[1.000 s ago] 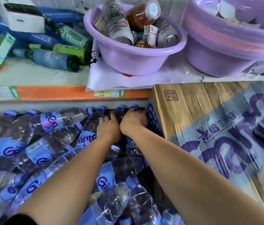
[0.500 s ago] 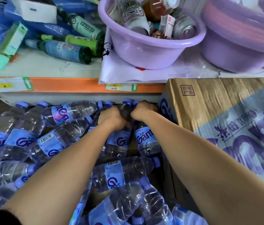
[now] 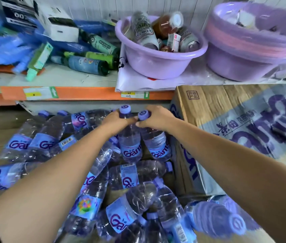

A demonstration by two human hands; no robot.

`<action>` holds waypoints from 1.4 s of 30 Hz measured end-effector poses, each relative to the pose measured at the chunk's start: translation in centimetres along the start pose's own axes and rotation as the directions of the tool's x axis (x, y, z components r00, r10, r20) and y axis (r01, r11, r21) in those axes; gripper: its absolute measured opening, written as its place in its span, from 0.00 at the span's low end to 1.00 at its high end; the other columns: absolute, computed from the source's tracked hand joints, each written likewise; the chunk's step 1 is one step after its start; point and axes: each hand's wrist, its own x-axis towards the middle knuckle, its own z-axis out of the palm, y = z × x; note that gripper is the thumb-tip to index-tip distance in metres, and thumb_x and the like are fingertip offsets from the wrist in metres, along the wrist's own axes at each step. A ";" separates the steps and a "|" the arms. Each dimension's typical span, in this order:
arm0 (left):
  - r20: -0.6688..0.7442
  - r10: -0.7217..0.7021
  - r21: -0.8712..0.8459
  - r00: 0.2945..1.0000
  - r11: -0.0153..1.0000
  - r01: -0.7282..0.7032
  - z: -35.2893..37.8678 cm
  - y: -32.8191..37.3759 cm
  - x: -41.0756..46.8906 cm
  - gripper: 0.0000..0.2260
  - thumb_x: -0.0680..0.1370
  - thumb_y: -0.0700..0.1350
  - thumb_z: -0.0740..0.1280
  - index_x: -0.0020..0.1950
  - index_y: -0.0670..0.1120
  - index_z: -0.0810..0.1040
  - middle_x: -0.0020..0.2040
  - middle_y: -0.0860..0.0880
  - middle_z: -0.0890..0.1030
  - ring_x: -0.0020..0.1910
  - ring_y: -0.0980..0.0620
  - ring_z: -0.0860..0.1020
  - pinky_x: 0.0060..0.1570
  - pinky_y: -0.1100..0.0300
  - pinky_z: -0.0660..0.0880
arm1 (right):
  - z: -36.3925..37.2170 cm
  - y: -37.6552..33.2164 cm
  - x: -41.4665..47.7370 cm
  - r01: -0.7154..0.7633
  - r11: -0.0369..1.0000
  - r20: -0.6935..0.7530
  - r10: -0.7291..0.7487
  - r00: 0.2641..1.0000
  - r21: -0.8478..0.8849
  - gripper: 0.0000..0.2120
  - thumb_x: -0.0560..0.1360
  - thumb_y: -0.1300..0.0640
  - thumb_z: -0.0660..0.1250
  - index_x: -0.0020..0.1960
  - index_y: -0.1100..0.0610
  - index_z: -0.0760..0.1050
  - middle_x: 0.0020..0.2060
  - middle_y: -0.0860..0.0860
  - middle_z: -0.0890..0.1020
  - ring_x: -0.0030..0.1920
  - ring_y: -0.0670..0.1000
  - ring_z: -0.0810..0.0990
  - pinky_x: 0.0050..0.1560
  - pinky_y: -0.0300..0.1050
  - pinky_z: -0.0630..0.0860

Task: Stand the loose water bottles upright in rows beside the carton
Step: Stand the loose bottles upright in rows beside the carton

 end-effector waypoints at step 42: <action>-0.324 0.424 0.504 0.846 0.834 -0.225 2.9 1.3 -2.4 0.23 0.76 0.43 0.66 0.68 0.38 0.65 0.65 0.39 0.70 0.64 0.37 0.69 0.62 0.48 0.68 | -1.6 0.6 -2.0 -0.062 0.938 -0.398 -0.084 0.913 -0.340 0.25 0.75 0.62 0.63 0.69 0.64 0.59 0.66 0.62 0.66 0.51 0.63 0.80 0.37 0.47 0.70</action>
